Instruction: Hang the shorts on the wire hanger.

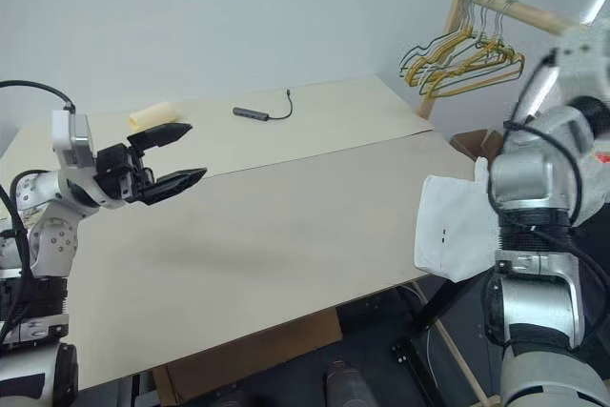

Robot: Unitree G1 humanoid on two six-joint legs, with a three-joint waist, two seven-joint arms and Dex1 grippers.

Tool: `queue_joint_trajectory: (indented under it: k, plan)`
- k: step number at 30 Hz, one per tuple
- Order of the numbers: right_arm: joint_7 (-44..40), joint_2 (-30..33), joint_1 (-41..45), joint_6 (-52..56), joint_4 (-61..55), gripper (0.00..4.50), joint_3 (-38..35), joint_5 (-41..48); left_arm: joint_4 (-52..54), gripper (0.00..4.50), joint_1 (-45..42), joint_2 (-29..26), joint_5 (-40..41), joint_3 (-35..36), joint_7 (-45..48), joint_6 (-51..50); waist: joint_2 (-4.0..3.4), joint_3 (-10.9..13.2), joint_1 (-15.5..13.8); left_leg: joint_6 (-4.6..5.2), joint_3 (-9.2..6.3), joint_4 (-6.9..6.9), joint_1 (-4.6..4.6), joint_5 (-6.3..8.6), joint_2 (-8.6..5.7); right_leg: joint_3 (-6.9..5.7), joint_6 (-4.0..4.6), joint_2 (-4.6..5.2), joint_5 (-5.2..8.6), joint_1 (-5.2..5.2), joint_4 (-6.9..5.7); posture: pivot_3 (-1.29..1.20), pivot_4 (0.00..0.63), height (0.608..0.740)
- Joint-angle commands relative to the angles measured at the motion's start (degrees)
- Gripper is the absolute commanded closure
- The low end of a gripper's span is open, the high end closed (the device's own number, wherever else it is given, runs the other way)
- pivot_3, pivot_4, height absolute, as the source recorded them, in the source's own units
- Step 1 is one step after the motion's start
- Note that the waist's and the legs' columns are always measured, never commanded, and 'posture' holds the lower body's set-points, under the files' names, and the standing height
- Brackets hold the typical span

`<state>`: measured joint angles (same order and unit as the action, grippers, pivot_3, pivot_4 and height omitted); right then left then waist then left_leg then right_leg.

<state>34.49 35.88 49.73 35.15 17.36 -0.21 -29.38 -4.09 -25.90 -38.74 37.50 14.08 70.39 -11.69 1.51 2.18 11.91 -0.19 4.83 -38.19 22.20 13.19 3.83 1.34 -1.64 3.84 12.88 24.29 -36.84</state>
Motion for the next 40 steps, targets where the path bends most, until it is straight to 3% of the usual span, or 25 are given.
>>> queue_joint_trajectory:
  k: [1,6,9,11,20,23,30,40]
  plan:
    - [-6.6,-1.1,0.4,-7.4,-2.4,0.01,2.3,1.4,2.7,0.0,1.4,-1.1,0.5,2.9,-2.4,-0.6,0.0,0.0,-0.2,0.0,0.0,0.0,0.01,0.0,0.0,-0.01,0.0,0.01,0.0,0.0,0.0,-0.07,0.0,0.74]
    - [-22.8,-3.7,-0.5,-16.0,-4.5,0.01,7.9,5.1,5.8,0.0,8.3,-3.8,-1.7,5.8,-5.7,-0.8,0.0,0.0,-0.2,0.0,-0.11,0.12,-0.06,0.0,0.02,0.04,-0.01,0.0,-0.01,0.0,0.03,-0.03,0.0,0.74]
    - [-27.2,-4.9,-1.9,-20.3,-4.4,0.01,12.1,3.3,8.2,0.0,13.1,-5.3,-2.1,7.7,-7.7,-1.8,0.01,0.0,-0.9,0.0,-0.14,0.23,-0.11,0.0,0.02,0.04,0.01,-0.01,0.0,0.0,0.06,0.03,0.0,0.74]
    - [-30.3,-5.8,-3.1,-22.9,-4.4,0.01,14.0,3.3,9.9,0.0,15.7,-5.5,-2.2,8.9,-9.4,-2.1,0.03,0.0,-2.2,0.0,-0.13,0.25,-0.11,0.0,0.03,0.03,0.01,0.0,0.0,0.02,0.08,0.07,0.0,0.74]
    - [-62.4,-8.0,-7.7,-28.3,-4.8,0.01,17.9,17.2,20.0,0.0,28.6,-3.9,-2.9,13.5,-16.8,-4.0,0.12,0.1,-9.9,-0.01,0.16,0.27,-0.07,0.0,0.06,-0.19,0.37,0.02,-0.1,0.03,0.1,0.21,0.0,0.74]
    - [-70.8,-7.1,-8.3,-29.9,-4.5,0.01,20.6,17.9,23.0,0.0,32.8,-2.9,-3.6,13.8,-18.4,-3.8,0.12,0.1,-12.4,-0.01,0.18,0.28,-0.07,0.01,0.08,-0.29,0.51,0.04,-0.14,0.03,0.11,0.26,0.0,0.74]
    - [-73.9,-7.1,-8.3,-37.0,-0.9,0.01,25.0,13.0,26.3,0.0,36.9,-1.5,-8.3,11.2,-23.3,-3.3,0.14,0.1,-17.3,-0.05,0.18,0.28,-0.04,0.01,0.14,-0.52,0.7,0.03,0.3,0.11,0.07,0.3,0.0,0.74]
    - [-72.9,-8.7,-8.6,-37.4,0.2,0.01,24.3,11.0,25.3,0.0,35.8,-3.7,-7.6,10.8,-23.5,-6.9,0.18,0.0,-19.5,-0.06,0.22,0.28,0.27,0.01,0.17,-0.53,0.69,0.0,0.3,0.41,0.06,0.3,0.0,0.74]
